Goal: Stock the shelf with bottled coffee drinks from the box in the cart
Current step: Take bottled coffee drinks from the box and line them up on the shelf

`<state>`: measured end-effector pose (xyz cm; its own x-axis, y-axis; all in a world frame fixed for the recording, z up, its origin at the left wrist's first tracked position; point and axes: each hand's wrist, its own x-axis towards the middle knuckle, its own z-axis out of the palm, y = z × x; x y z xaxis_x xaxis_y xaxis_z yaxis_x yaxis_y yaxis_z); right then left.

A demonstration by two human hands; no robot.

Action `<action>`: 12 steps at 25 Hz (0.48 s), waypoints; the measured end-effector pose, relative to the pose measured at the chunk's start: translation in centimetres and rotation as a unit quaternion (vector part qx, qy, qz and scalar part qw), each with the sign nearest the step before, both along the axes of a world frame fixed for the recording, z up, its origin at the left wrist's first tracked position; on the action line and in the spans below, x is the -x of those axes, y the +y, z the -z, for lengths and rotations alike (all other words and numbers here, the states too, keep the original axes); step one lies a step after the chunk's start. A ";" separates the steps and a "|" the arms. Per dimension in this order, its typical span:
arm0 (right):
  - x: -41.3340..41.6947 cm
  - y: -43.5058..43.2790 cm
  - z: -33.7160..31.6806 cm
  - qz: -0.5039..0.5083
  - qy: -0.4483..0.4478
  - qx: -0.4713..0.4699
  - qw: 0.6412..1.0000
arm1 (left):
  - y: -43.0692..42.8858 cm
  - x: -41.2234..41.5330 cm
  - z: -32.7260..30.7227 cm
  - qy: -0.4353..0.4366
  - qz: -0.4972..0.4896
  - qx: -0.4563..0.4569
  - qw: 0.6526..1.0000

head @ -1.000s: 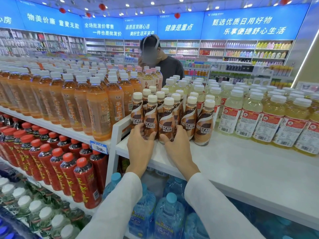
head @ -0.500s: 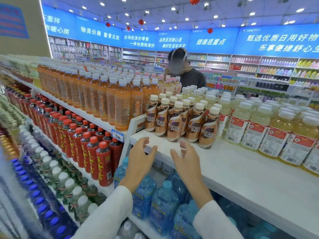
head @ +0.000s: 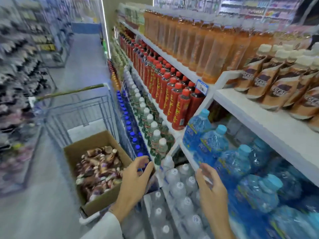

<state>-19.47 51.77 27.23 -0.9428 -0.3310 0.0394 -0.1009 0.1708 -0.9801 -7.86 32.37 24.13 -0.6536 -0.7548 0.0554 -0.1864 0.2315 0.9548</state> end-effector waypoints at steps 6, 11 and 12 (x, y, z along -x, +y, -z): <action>-2.7 -7.2 7.2 -0.047 -0.145 -0.083 0.985 | -5.1 -7.7 5.7 -0.068 -0.091 -0.107 0.988; -3.8 -15.3 10.0 -0.097 -0.201 -0.140 0.965 | -10.2 -10.8 8.8 -0.115 -0.157 -0.197 0.961; -3.9 -17.0 10.6 -0.116 -0.209 -0.149 0.960 | -11.3 -11.3 9.4 -0.120 -0.171 -0.203 0.957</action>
<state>-15.59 34.73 16.62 -0.7554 -0.4722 -0.4543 0.2209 0.4693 -0.8550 3.45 21.07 14.69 -0.3208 -0.8549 -0.4078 -0.4103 -0.2626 0.8733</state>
